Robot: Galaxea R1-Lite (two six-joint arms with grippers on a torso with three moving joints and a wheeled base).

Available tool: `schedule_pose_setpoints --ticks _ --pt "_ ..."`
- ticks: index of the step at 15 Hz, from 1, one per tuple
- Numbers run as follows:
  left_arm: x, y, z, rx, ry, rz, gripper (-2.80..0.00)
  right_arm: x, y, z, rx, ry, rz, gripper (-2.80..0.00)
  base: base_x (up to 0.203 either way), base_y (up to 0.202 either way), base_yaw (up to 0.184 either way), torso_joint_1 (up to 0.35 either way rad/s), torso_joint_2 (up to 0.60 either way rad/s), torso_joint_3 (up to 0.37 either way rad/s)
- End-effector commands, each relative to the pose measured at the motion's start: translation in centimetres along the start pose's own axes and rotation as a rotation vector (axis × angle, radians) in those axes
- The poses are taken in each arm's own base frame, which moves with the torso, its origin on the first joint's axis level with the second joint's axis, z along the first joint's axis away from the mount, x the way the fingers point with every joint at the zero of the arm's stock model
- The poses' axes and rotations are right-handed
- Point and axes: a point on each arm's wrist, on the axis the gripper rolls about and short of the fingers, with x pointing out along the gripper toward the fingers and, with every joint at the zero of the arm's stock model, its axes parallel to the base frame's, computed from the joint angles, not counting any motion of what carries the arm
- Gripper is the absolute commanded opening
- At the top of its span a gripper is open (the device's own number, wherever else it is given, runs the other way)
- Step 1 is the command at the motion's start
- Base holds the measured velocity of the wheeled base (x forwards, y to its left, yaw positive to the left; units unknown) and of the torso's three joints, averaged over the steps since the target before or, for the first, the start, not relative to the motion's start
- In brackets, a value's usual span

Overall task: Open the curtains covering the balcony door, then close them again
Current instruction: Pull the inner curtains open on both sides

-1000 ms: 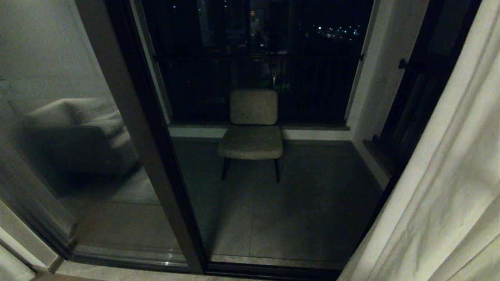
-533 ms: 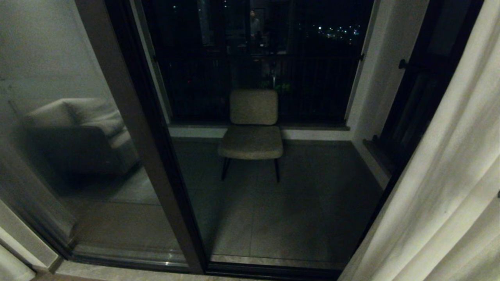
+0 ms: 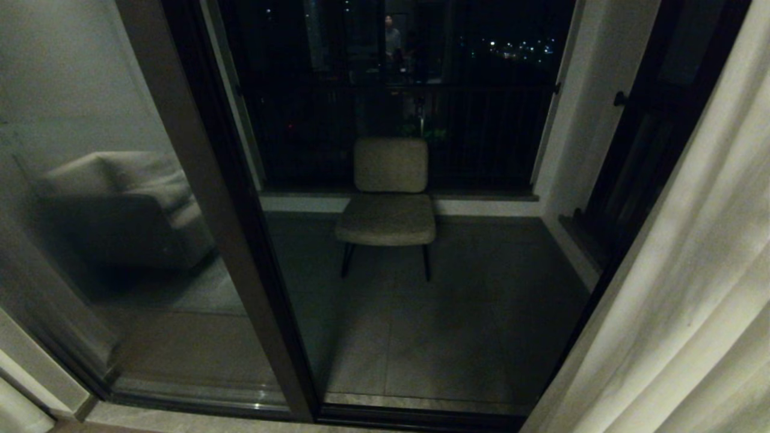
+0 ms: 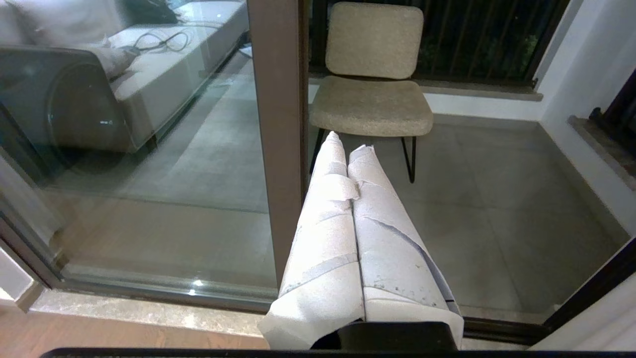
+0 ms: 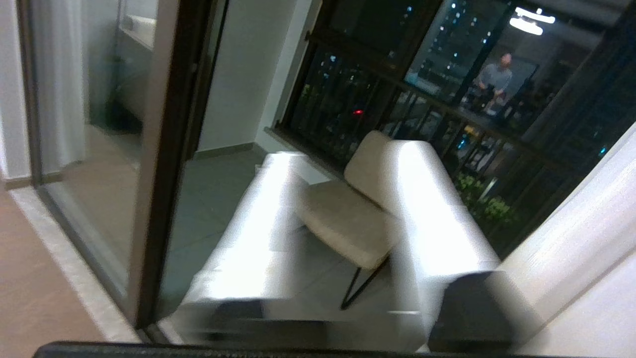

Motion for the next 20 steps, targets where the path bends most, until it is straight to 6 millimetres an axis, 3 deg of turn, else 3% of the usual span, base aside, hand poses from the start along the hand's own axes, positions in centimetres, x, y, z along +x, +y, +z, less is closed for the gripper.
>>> schedule_pose_setpoints --ticks 1,5,9,15,20 --pt "0.0 0.0 0.0 -0.001 -0.001 0.001 -2.8 2.3 -3.0 0.0 0.011 0.014 0.01 -2.8 0.0 0.0 0.0 0.0 0.0 0.0" --pt "0.0 0.0 0.0 -0.001 -0.001 0.001 -2.8 7.0 -8.4 1.4 -0.039 -0.033 0.033 -2.8 0.0 0.0 0.0 0.0 0.0 0.0" --pt "0.0 0.0 0.0 -0.001 -0.001 0.001 -2.8 10.5 -11.6 2.1 -0.073 -0.08 0.02 -2.8 0.0 0.0 0.0 0.0 0.0 0.0" --pt "0.0 0.0 0.0 -0.001 0.0 0.001 -2.8 11.6 -14.7 0.8 -0.09 -0.069 -0.299 -2.8 0.0 0.0 0.0 0.0 0.0 0.0" --pt "0.0 0.0 0.0 -0.001 -0.002 0.001 -2.8 9.3 -20.4 -0.8 -0.182 0.013 -0.549 -2.8 0.0 0.0 0.0 0.0 0.0 0.0"
